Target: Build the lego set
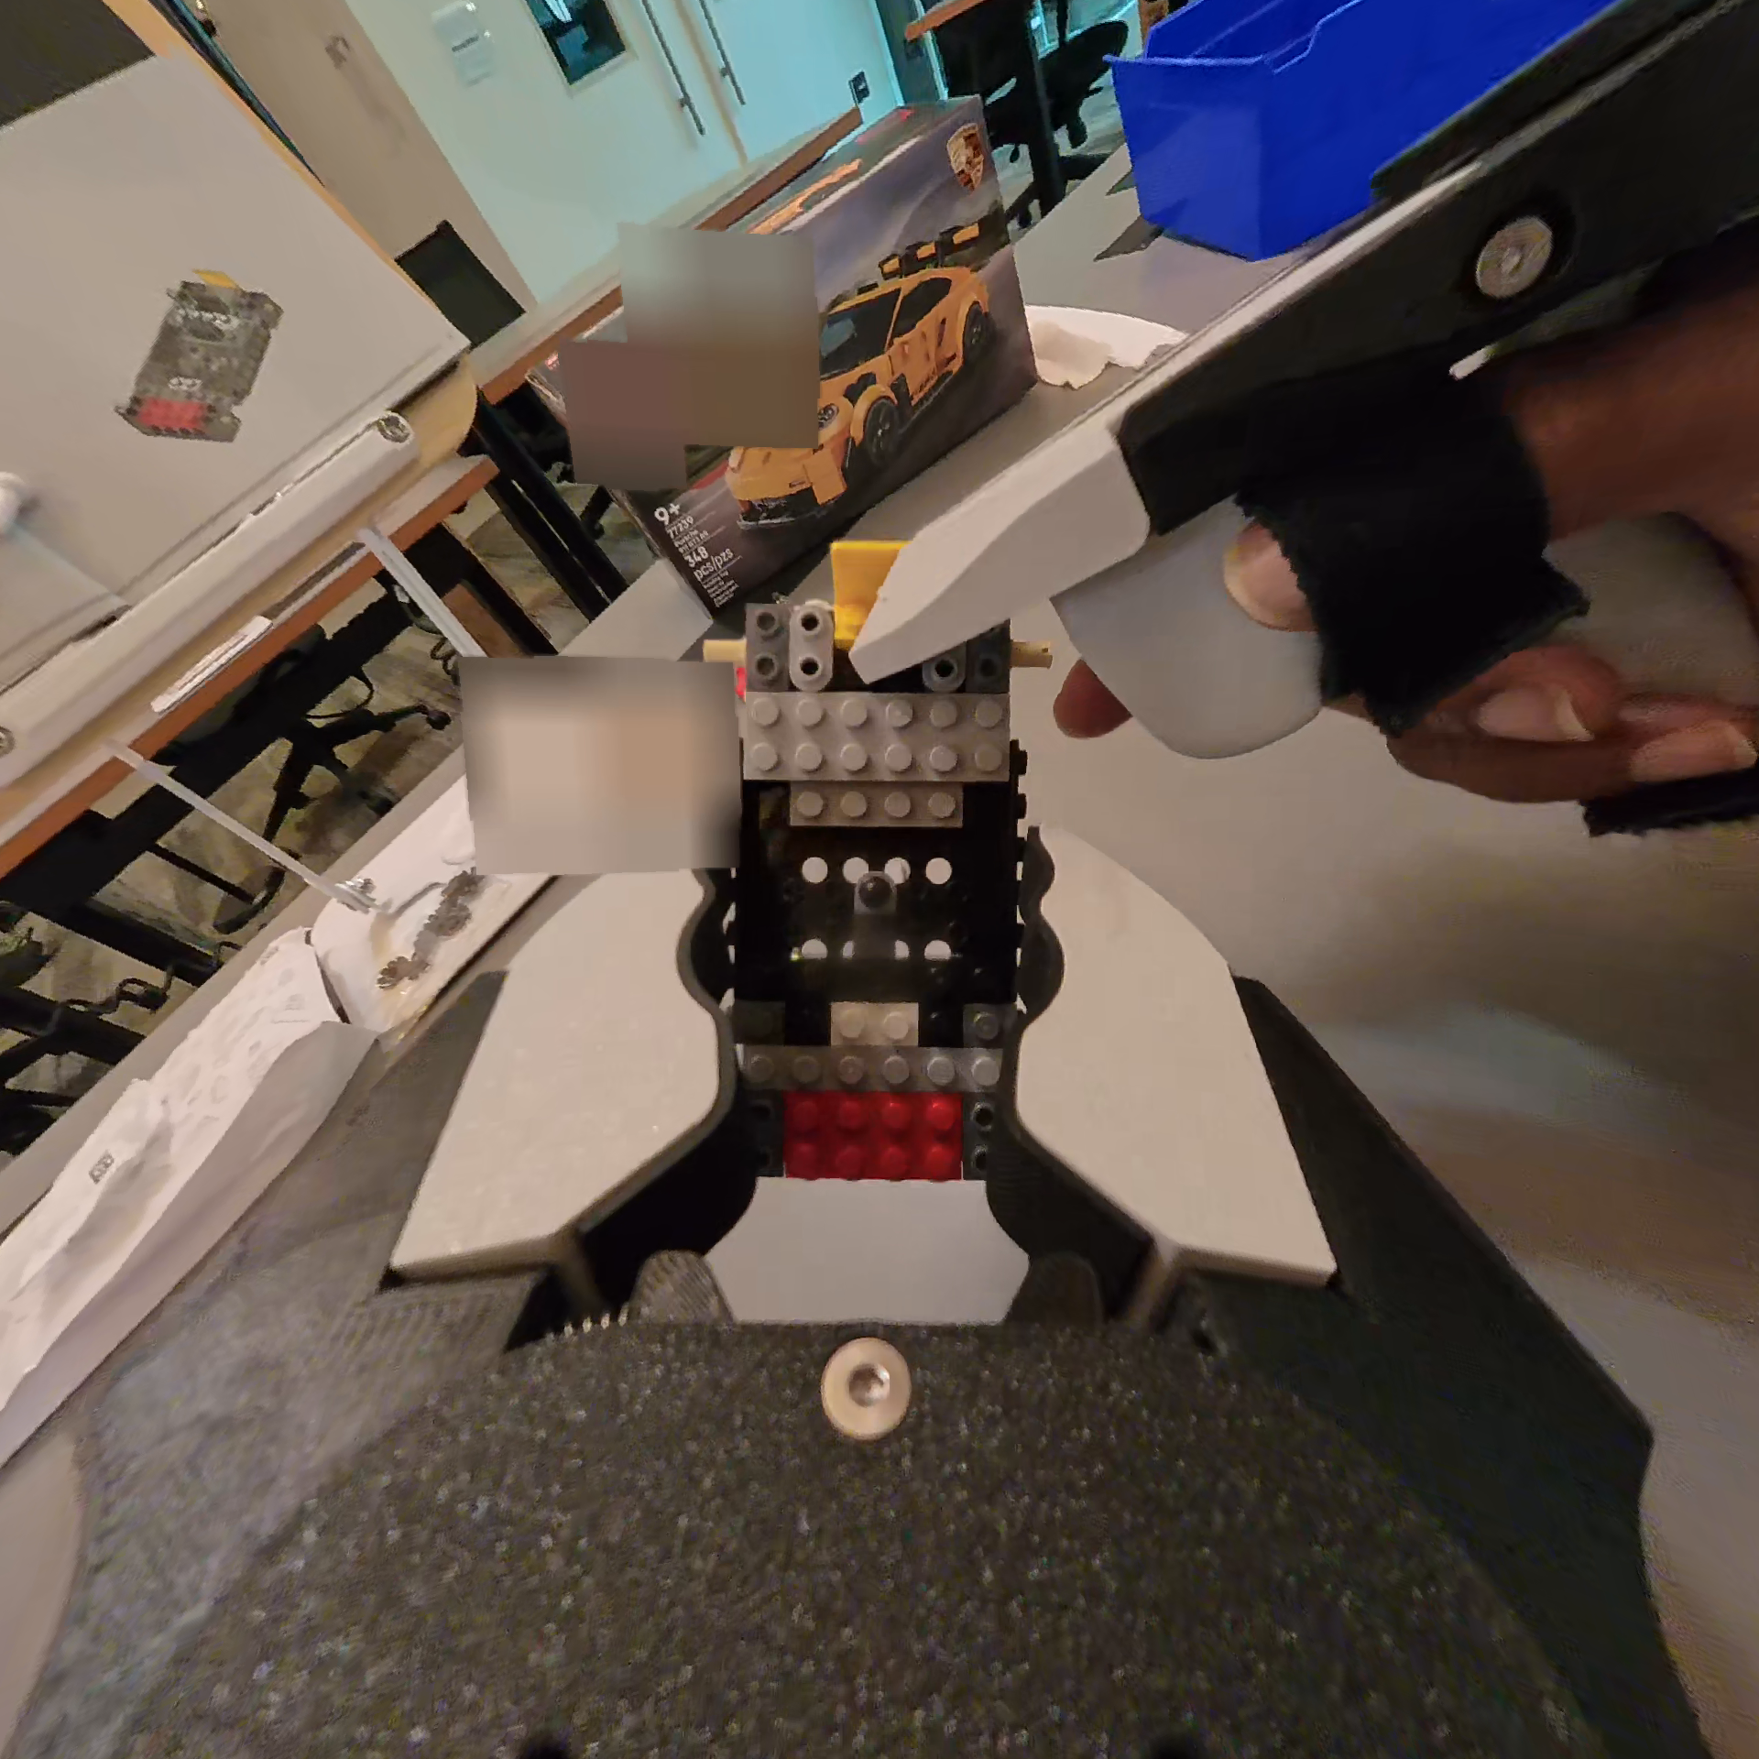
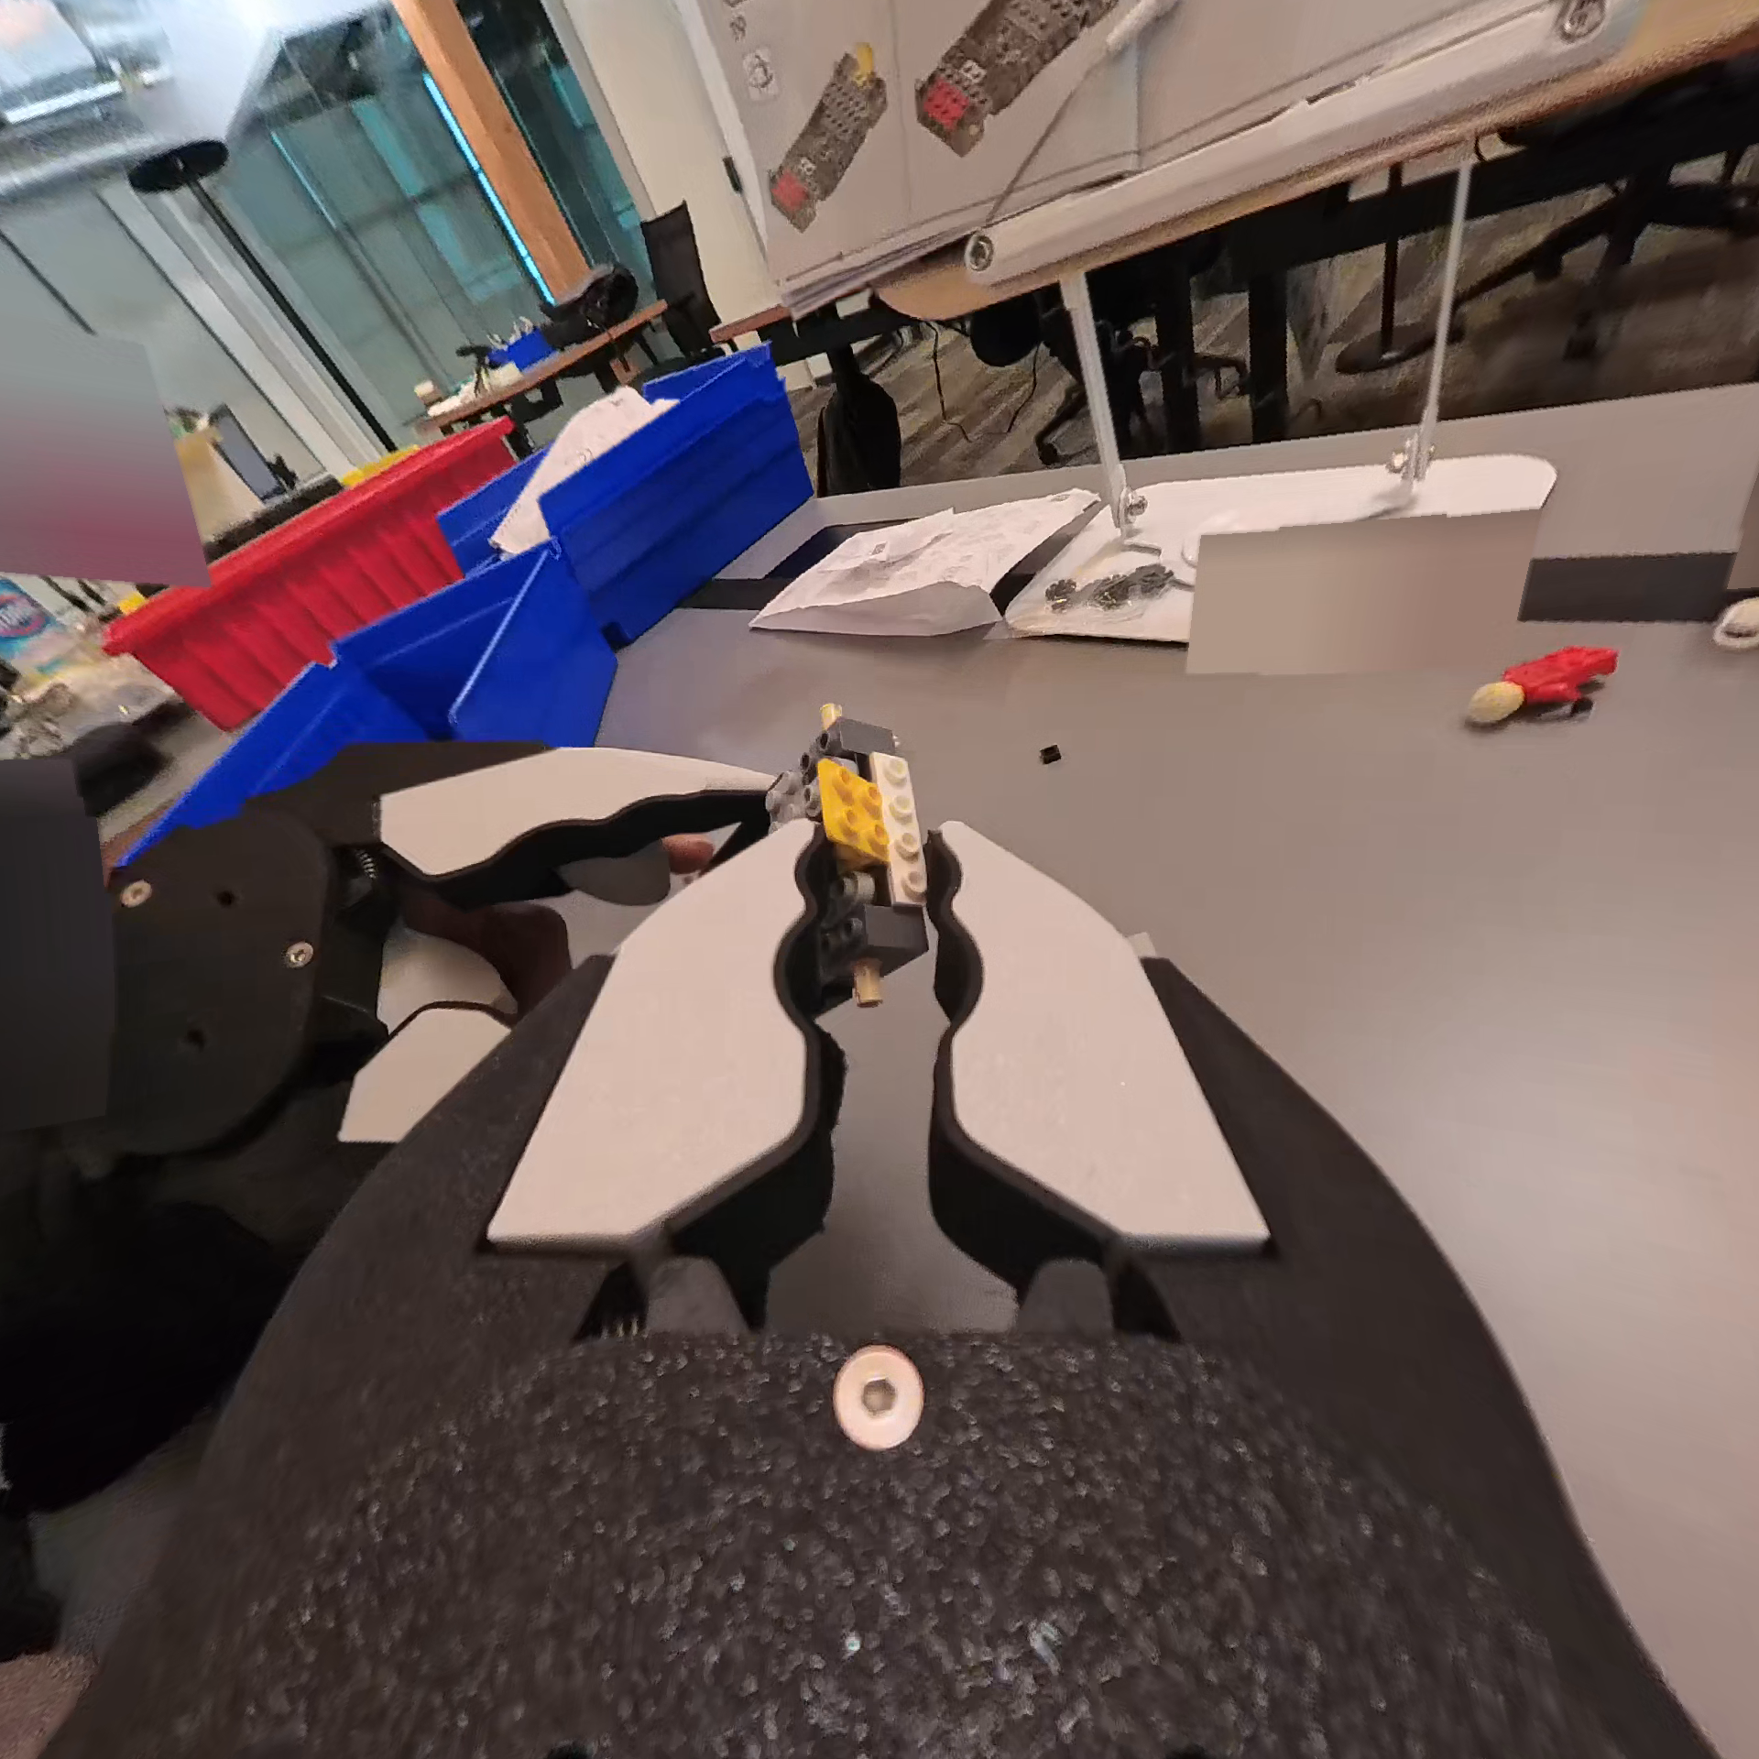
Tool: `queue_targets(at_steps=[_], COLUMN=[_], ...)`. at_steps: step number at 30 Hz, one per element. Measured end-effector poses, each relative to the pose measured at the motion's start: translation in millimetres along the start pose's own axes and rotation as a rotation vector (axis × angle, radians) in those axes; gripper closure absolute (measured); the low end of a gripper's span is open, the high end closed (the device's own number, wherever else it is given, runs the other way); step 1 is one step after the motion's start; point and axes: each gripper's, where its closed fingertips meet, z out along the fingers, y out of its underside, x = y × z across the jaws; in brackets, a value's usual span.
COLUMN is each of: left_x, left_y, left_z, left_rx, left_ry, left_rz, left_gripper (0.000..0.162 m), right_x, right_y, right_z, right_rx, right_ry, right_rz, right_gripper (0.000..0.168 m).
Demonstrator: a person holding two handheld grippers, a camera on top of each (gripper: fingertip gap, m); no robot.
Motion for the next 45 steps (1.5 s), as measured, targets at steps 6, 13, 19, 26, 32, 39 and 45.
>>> queue_targets(at_steps=[6, 13, 19, 26, 32, 39, 45], left_x=[1, 1, 2, 3, 12, 17, 19], left_y=[-2, -2, -1, 1, 3, 6, 3], left_z=[-1, -2, -2, -2, -2, -1, -2], left_rx=[0.011, 0.012, 0.006, -0.011, -0.019, -0.032, -0.021], left_ry=[0.006, 0.016, 0.018, -0.004, 0.034, 0.049, 0.047], left_rz=[0.005, -0.005, 0.013, 0.097, 0.127, 0.148, 0.181], left_gripper=[0.104, 0.104, 0.105, 0.104, 0.105, 0.104, 0.104], right_x=[0, -6, -5, 4, 9, 3, -2], right_y=[-2, 0, -16, -6, -2, 10, 18], right_z=[-2, -4, -16, -21, -26, -20, -19], right_rx=[-0.025, -0.065, -0.127, -0.318, -0.505, -0.514, -0.534], right_ry=[0.034, 0.029, -0.078, -0.208, -0.474, -0.612, -0.613], right_rz=[-0.121, -0.173, -0.138, -0.252, -0.094, 0.145, 0.098], right_gripper=[0.15, 0.134, 0.129, 0.129, 0.128, 0.119, 0.124])
